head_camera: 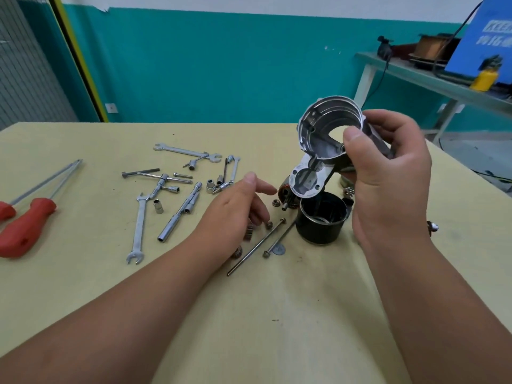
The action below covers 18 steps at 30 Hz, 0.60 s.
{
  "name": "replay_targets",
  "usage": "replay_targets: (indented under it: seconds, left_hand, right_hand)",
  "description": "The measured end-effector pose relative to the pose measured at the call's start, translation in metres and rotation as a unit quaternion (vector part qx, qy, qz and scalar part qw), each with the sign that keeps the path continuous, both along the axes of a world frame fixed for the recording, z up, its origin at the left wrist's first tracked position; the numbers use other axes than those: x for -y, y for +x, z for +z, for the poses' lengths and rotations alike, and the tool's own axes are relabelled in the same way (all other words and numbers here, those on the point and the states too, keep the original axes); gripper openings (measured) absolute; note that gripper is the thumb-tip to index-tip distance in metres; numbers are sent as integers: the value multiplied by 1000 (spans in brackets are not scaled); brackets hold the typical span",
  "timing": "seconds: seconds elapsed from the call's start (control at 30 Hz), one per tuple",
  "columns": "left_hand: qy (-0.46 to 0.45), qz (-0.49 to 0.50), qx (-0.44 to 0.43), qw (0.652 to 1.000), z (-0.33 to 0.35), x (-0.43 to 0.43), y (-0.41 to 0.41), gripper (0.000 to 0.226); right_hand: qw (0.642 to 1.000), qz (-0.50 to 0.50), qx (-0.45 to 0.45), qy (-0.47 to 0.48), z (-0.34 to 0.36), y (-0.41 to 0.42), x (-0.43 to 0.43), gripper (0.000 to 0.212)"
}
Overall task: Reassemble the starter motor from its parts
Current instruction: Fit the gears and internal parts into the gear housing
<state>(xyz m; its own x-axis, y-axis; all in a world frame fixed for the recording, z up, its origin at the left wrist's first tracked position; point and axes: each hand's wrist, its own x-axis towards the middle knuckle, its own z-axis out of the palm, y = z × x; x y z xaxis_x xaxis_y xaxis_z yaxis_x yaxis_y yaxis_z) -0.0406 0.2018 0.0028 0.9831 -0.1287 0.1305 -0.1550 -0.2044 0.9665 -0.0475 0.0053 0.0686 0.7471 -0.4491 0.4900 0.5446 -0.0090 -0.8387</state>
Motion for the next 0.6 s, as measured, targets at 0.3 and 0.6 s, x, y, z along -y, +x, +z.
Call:
replay_targets:
  seconds: [0.3,0.6]
  left_hand:
    - [-173,36,-51,983,1,-9,11,74]
    - [-247,152,13,957,12,-23,6,67]
  right_hand:
    - [1000,11,8,9,4,-5,-1,27]
    - [1000,9,19,10,7,-10,-2,27]
